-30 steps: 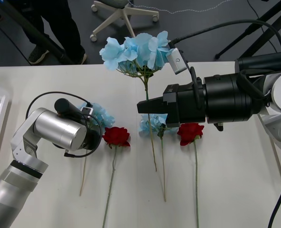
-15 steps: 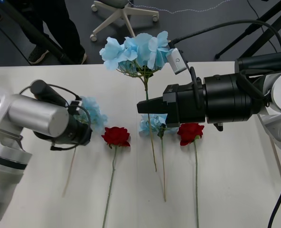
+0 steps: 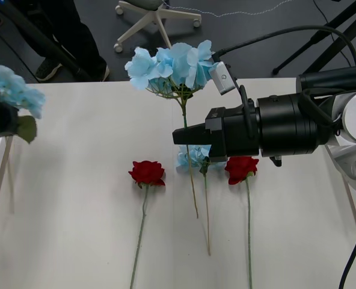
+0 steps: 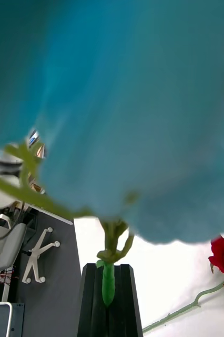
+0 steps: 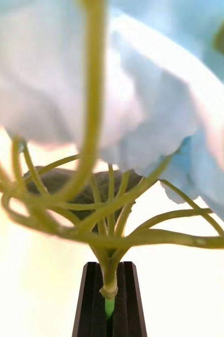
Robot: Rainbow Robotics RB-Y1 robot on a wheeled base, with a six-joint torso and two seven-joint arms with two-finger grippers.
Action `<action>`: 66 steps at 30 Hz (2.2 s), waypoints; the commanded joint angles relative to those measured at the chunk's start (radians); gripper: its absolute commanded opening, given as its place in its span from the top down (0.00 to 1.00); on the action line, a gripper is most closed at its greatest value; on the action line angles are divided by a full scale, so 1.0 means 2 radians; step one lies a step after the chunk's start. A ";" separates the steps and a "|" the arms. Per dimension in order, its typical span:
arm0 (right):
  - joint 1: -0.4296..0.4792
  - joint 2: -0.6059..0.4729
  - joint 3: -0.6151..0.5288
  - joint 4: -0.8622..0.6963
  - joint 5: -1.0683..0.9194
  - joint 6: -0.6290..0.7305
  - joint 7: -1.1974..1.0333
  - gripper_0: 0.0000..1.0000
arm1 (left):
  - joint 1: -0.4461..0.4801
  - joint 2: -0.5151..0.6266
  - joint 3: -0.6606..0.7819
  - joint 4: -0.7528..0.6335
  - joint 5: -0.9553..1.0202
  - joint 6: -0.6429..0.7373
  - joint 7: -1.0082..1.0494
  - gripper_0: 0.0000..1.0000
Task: Put the red flowers into the right box and the blue flowers into the left box
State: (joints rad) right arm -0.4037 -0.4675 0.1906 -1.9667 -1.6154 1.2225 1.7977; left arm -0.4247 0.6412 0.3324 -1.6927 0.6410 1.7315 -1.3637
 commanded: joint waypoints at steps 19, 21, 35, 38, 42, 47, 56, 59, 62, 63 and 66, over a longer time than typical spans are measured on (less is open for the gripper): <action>-0.014 0.003 0.004 -0.008 -0.010 -0.003 0.006 1.00 | -0.037 0.174 0.069 0.352 -0.045 -0.261 -0.242 1.00; -0.014 0.003 0.004 -0.008 -0.010 -0.003 0.006 1.00 | -0.037 0.174 0.067 0.377 -0.049 -0.285 -0.242 1.00; -0.014 0.003 0.004 -0.008 -0.014 -0.003 0.006 1.00 | -0.032 0.160 0.019 0.449 -0.039 -0.343 -0.228 1.00; -0.014 0.003 0.004 -0.008 -0.014 -0.003 0.006 1.00 | -0.032 0.156 0.016 0.449 -0.035 -0.340 -0.228 0.41; -0.014 0.003 0.004 -0.008 -0.014 -0.003 0.006 1.00 | -0.032 0.156 0.008 0.441 -0.025 -0.320 -0.230 0.00; -0.014 0.004 0.004 -0.008 -0.014 -0.003 0.005 1.00 | -0.032 0.156 0.022 0.369 -0.014 -0.217 -0.229 0.00; -0.014 0.003 0.004 -0.007 -0.014 -0.003 0.006 1.00 | -0.032 0.156 0.017 0.213 0.070 -0.027 -0.222 0.00; -0.014 0.003 0.004 -0.008 -0.015 -0.003 0.005 1.00 | -0.033 0.154 0.003 0.171 0.129 0.019 -0.216 0.00; -0.014 0.004 0.004 -0.008 -0.016 -0.003 0.006 1.00 | -0.034 0.143 -0.001 0.159 0.212 0.049 -0.209 0.00; -0.014 0.003 0.004 -0.008 -0.016 -0.003 0.006 1.00 | -0.034 0.137 0.000 0.160 0.243 0.057 -0.208 0.00; -0.014 0.004 0.004 -0.008 -0.016 -0.003 0.005 1.00 | -0.033 0.113 0.001 0.160 0.305 0.083 -0.206 0.00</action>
State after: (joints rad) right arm -0.4076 -0.4647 0.1933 -1.9625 -1.6333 1.2223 1.7977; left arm -0.4655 0.9070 0.3348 -1.3556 1.2050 1.8618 -1.8175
